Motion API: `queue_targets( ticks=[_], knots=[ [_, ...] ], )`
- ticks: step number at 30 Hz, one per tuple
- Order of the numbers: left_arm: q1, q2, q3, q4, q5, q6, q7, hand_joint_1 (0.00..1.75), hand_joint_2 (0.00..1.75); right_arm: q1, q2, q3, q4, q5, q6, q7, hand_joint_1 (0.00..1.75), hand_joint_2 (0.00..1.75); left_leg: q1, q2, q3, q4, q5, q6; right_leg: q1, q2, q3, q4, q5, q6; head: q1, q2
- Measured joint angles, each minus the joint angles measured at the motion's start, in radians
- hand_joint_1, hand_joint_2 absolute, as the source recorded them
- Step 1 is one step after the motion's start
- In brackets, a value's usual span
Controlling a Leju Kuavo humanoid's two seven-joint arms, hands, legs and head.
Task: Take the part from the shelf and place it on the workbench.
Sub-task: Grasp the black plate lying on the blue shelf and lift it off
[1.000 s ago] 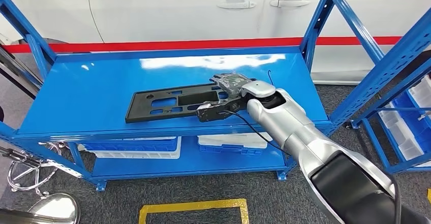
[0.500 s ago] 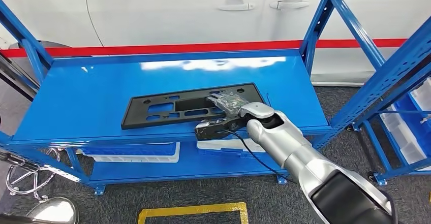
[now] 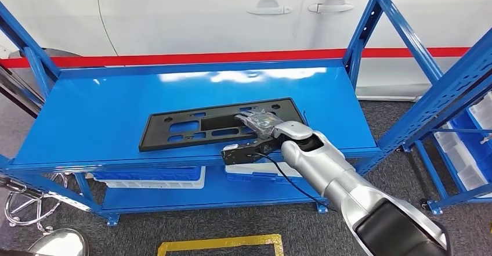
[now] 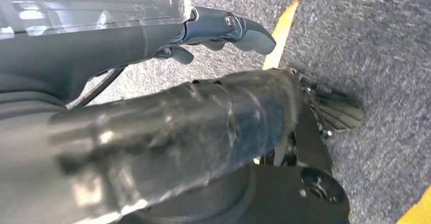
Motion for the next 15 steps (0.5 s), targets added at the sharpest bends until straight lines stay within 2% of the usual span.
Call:
queue_targets(
  ticks=[2, 3, 5, 6, 7, 8, 9, 10, 11, 12, 13, 15],
  knots=[
    [0.001, 0.0, 0.0, 0.0, 0.0, 0.0, 0.0, 0.0, 0.0, 0.003, -0.004, 0.0, 0.0, -0.001, -0.002, 0.002, 0.0, 1.31, 0.003, 0.001, 0.005, -0.008, 0.003, 0.01, -0.002, 0.0, -0.009, 0.022, -0.017, 0.009, 0.0, 0.0],
    [0.001, 0.0, 0.0, 0.0, 0.0, 0.001, 0.0, 0.0, 0.0, 0.004, -0.006, 0.0, 0.0, -0.001, -0.002, 0.002, 0.43, 1.75, 0.005, 0.002, 0.007, -0.011, 0.005, 0.015, -0.003, -0.001, -0.025, 0.057, -0.038, 0.014, 0.0, 0.0],
    [0.001, 0.0, 0.0, 0.0, 0.0, 0.002, 0.0, 0.0, 0.0, 0.008, -0.011, 0.0, 0.0, -0.001, -0.003, 0.005, 1.3, 1.75, 0.005, 0.003, 0.009, -0.012, 0.004, 0.021, -0.006, -0.002, -0.083, 0.176, -0.095, 0.023, 0.001, 0.0],
    [0.001, 0.0, 0.0, 0.0, 0.0, 0.003, 0.0, 0.0, 0.0, 0.011, -0.013, 0.0, 0.0, 0.0, -0.004, 0.007, 1.74, 1.75, 0.005, 0.003, 0.009, -0.012, 0.003, 0.024, -0.008, -0.002, -0.113, 0.235, -0.115, 0.027, 0.001, 0.0],
    [0.001, 0.0, 0.0, 0.0, 0.0, 0.003, 0.0, 0.0, 0.0, 0.014, -0.014, 0.0, 0.0, 0.0, -0.005, 0.009, 1.75, 1.75, 0.005, 0.003, 0.01, -0.011, 0.002, 0.026, -0.011, -0.002, -0.131, 0.268, -0.118, 0.031, 0.001, 0.0],
    [0.001, 0.0, 0.0, 0.0, -0.001, 0.003, 0.0, 0.0, 0.0, 0.017, -0.015, 0.0, 0.0, 0.001, -0.006, 0.01, 1.75, 1.75, 0.005, 0.003, 0.011, -0.009, 0.0, 0.028, -0.015, -0.002, -0.132, 0.264, -0.102, 0.037, 0.0, 0.0],
    [0.001, 0.0, 0.0, 0.0, -0.001, 0.003, 0.0, 0.0, 0.0, 0.017, -0.016, 0.0, 0.0, 0.002, -0.007, 0.011, 1.75, 1.75, 0.006, 0.002, 0.014, -0.007, -0.004, 0.029, -0.02, -0.003, -0.111, 0.22, -0.069, 0.044, 0.0, 0.0],
    [0.001, 0.0, 0.0, 0.0, -0.001, 0.003, 0.0, 0.0, 0.0, 0.016, -0.016, 0.0, -0.001, 0.002, -0.008, 0.013, 1.75, 1.75, 0.006, 0.002, 0.017, -0.003, -0.008, 0.028, -0.027, -0.005, -0.079, 0.151, -0.033, 0.052, 0.0, 0.0],
    [0.001, 0.0, 0.0, 0.0, 0.0, 0.003, 0.0, 0.0, 0.0, 0.015, -0.016, 0.0, -0.002, 0.002, -0.008, 0.014, 1.75, 1.75, 0.004, 0.0, 0.017, 0.002, -0.013, 0.026, -0.031, -0.005, -0.046, 0.085, -0.011, 0.06, 0.001, 0.0],
    [0.001, 0.001, 0.001, 0.0, 0.0, 0.003, 0.0, 0.0, 0.0, 0.014, -0.016, 0.0, -0.004, 0.002, -0.009, 0.016, 1.75, 1.75, 0.002, -0.001, 0.016, 0.008, -0.017, 0.023, -0.033, -0.006, -0.023, 0.039, 0.002, 0.06, 0.001, 0.0],
    [0.0, 0.002, 0.001, 0.0, 0.0, 0.004, 0.0, 0.0, 0.0, 0.013, -0.016, 0.0, -0.008, 0.002, -0.01, 0.018, 1.75, 1.75, -0.002, -0.002, 0.014, 0.012, -0.02, 0.021, -0.033, -0.006, -0.012, 0.016, 0.001, 0.057, 0.001, 0.0],
    [0.0, 0.003, 0.002, 0.0, 0.0, 0.004, 0.0, 0.0, 0.0, 0.011, -0.016, 0.0, -0.014, 0.003, -0.011, 0.02, 1.75, 1.75, -0.006, -0.003, 0.013, 0.013, -0.021, 0.019, -0.031, -0.005, -0.01, 0.014, -0.001, 0.043, 0.0, 0.0]
  ],
)
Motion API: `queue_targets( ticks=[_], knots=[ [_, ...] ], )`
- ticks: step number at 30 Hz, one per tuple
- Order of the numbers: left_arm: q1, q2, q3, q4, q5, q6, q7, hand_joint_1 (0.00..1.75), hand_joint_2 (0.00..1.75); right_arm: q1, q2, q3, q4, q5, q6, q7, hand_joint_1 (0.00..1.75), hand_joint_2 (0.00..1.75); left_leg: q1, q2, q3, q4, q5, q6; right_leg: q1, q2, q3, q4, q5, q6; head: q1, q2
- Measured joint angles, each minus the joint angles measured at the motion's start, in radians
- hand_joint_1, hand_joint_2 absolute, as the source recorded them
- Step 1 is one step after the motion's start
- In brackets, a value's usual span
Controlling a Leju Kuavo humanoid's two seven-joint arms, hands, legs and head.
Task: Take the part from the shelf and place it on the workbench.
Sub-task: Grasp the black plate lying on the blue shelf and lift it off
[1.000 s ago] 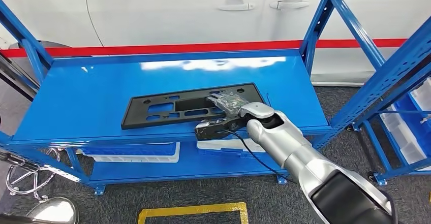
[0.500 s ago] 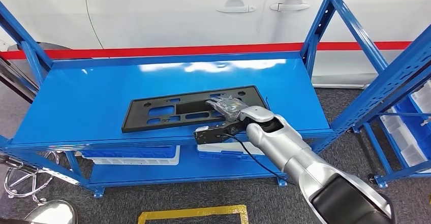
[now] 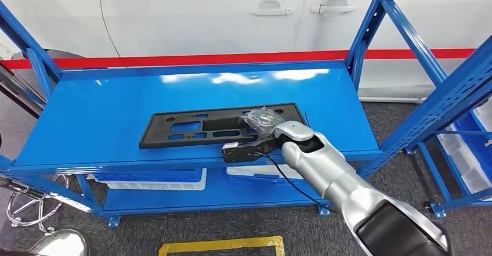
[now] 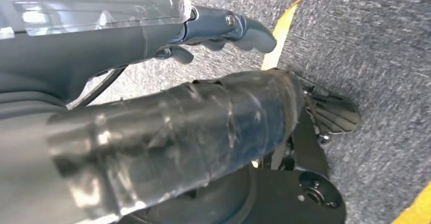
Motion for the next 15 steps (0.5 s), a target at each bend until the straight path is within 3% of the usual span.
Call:
queue_targets(
  ticks=[9, 13, 15],
  knots=[
    [0.0, 0.0, 0.001, 0.0, -0.003, -0.001, -0.003, 0.0, 0.0, -0.003, -0.009, 0.0, -0.01, 0.003, -0.009, 0.002, 1.75, 1.75, 0.006, 0.002, 0.009, -0.009, 0.0, -0.013, 0.011, 0.001, 0.006, 0.0, -0.004, -0.006, 0.001, 0.0],
    [0.0, -0.001, 0.005, 0.0, 0.013, -0.015, -0.012, 0.0, 1.75, -0.003, -0.013, 0.0, -0.019, 0.008, -0.021, 0.004, 1.75, 1.75, 0.006, 0.002, 0.009, -0.009, 0.001, -0.013, 0.011, 0.001, 0.006, 0.0, -0.003, -0.007, 0.001, 0.0],
    [0.0, -0.002, 0.012, 0.0, 0.025, -0.025, -0.029, 0.0, 1.75, -0.002, -0.016, 0.0, -0.038, 0.025, -0.037, 0.014, 1.75, 1.75, 0.006, 0.002, 0.009, -0.009, 0.001, -0.014, 0.01, 0.001, 0.006, 0.0, -0.003, -0.008, 0.001, 0.0]
  ],
)
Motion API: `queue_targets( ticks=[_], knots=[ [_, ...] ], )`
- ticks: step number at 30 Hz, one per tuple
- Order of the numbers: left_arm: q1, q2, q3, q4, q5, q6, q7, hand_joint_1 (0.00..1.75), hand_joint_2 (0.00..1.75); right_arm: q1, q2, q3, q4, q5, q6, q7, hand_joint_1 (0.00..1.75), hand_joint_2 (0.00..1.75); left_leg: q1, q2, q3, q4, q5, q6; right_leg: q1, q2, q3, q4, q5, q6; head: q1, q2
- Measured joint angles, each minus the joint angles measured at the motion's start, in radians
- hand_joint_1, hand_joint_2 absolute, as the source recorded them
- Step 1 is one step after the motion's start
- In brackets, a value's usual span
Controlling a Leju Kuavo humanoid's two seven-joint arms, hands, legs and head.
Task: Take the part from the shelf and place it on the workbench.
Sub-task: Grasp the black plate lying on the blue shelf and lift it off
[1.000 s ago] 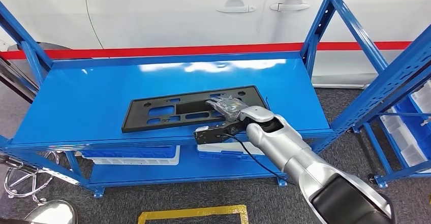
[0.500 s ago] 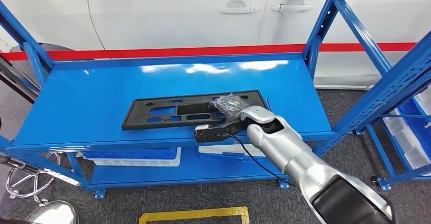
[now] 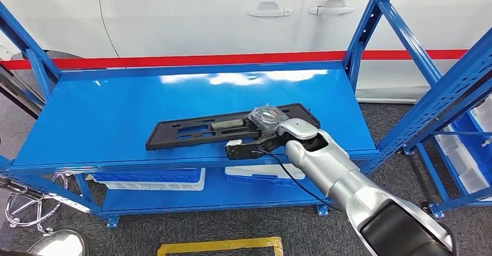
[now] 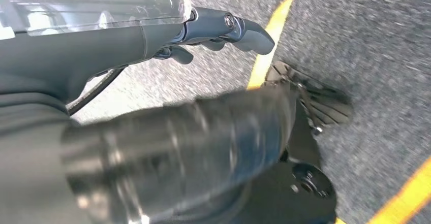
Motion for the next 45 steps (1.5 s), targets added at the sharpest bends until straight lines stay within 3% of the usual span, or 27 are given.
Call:
queue_targets(
  ticks=[8, 19, 29, 45],
  knots=[
    [0.0, -0.004, 0.013, 0.0, 0.006, -0.012, -0.031, 0.0, 1.75, 0.016, -0.017, 0.0, -0.161, 0.129, -0.027, 0.053, 1.75, 1.75, 0.0, 0.0, -0.003, 0.001, 0.0, 0.0, -0.001, 0.001, -0.002, -0.001, 0.0, 0.0, 0.0, 0.0],
    [0.001, -0.009, 0.014, 0.0, 0.003, -0.004, -0.032, 0.0, 1.75, -0.018, -0.043, -0.033, -0.402, 0.192, 0.018, 0.058, 1.75, 1.75, 0.0, 0.0, -0.004, 0.001, 0.0, 0.0, 0.0, 0.001, -0.004, -0.002, 0.0, 0.0, 0.0, 0.0],
    [0.001, -0.01, 0.014, 0.0, 0.002, -0.004, -0.029, 0.0, 1.75, -0.057, -0.055, -0.063, -0.487, 0.194, 0.046, 0.053, 1.75, 1.75, 0.0, 0.0, -0.005, 0.001, 0.0, 0.0, 0.0, 0.001, -0.004, -0.001, 0.0, 0.0, 0.0, 0.0],
    [0.003, -0.012, 0.015, 0.0, 0.013, -0.014, -0.015, 0.0, 1.75, -0.207, -0.067, -0.131, -0.582, 0.05, 0.135, 0.047, 1.75, 1.75, 0.0, 0.0, -0.005, 0.001, 0.0, 0.0, 0.0, 0.001, -0.004, -0.001, 0.0, 0.0, 0.0, 0.0]
  ],
)
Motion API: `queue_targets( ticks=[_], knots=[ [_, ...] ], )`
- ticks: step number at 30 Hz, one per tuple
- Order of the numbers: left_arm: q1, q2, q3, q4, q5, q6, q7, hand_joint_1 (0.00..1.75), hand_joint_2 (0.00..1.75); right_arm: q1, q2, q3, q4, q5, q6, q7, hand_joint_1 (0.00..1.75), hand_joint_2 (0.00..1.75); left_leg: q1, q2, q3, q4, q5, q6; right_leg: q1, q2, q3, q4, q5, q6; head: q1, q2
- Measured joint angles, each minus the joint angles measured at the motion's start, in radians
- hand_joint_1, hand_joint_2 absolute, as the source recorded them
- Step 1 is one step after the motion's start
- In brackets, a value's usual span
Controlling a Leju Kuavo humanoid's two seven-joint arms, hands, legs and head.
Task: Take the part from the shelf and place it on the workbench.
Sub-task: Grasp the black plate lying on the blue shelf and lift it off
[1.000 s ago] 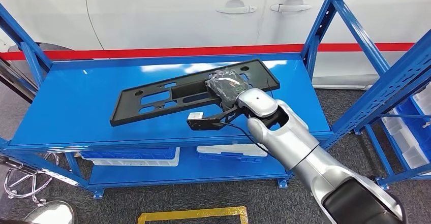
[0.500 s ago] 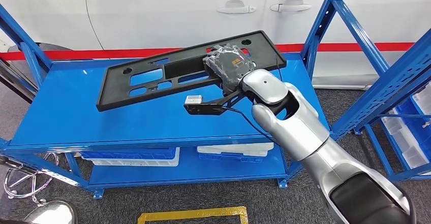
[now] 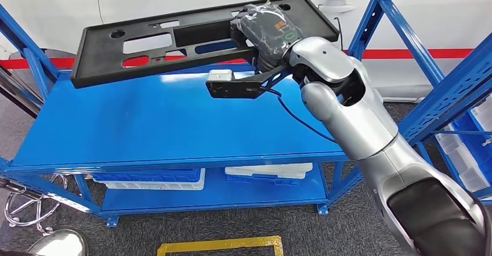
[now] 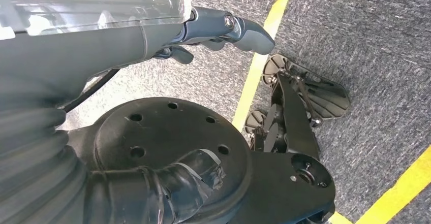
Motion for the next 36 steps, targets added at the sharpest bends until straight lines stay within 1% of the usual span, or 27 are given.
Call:
queue_targets(
  ticks=[7, 11, 15, 19, 23, 29, 36],
  knots=[
    [0.0, -0.001, -0.001, 0.0, -0.022, -0.02, -0.004, 0.0, 1.75, -0.006, -0.006, -0.001, -0.006, -0.03, -0.001, -0.001, 1.75, 1.75, 0.0, 0.0, 0.0, 0.0, 0.0, 0.0, 0.0, 0.0, 0.0, 0.0, 0.0, 0.0, 0.0, 0.0],
    [0.0, -0.002, -0.001, 0.0, -0.02, -0.013, -0.004, 0.0, 1.75, -0.005, -0.012, -0.001, -0.005, -0.041, -0.009, 0.003, 1.75, 1.75, 0.0, 0.0, 0.0, 0.0, 0.0, 0.0, 0.0, 0.0, 0.0, 0.0, 0.0, 0.0, 0.0, 0.0],
    [0.0, -0.003, 0.0, 0.0, -0.015, -0.008, -0.002, 0.0, 1.75, 0.0, -0.022, -0.001, -0.006, -0.048, -0.033, 0.013, 1.75, 1.75, 0.0, 0.0, 0.0, 0.0, 0.0, 0.0, 0.0, 0.0, 0.0, 0.0, 0.0, 0.0, 0.0, 0.0],
    [0.0, -0.005, -0.001, 0.0, -0.019, 0.002, 0.007, 0.0, 1.75, 0.029, -0.025, -0.005, -0.028, -0.04, -0.07, 0.025, 1.75, 1.75, 0.0, 0.0, 0.0, 0.0, 0.0, 0.0, 0.0, 0.0, 0.0, 0.0, 0.0, 0.0, 0.0, 0.0],
    [0.0, -0.005, -0.001, 0.0, -0.02, 0.003, 0.011, 0.0, 1.75, 0.042, -0.026, -0.005, -0.045, -0.035, -0.069, 0.022, 1.75, 1.75, 0.0, 0.0, 0.0, 0.0, 0.0, 0.0, 0.0, 0.0, 0.0, 0.0, 0.0, 0.0, 0.0, 0.0],
    [0.0, -0.005, -0.001, 0.0, -0.026, 0.002, 0.008, 0.0, 1.75, 0.043, -0.03, -0.005, -0.052, -0.054, -0.056, -0.006, 1.75, 1.75, 0.0, 0.0, 0.0, 0.0, 0.0, 0.0, 0.0, 0.0, 0.0, 0.0, 0.0, 0.0, 0.0, 0.0],
    [0.0, -0.005, -0.001, 0.0, -0.031, 0.001, 0.003, 0.0, 1.75, 0.043, -0.035, -0.005, -0.056, -0.059, -0.056, -0.01, 1.75, 1.75, -0.003, 0.0, -0.001, 0.001, 0.0, 0.0, -0.001, 0.0, 0.0, -0.001, 0.0, 0.0, 0.0, 0.0]
  ],
)
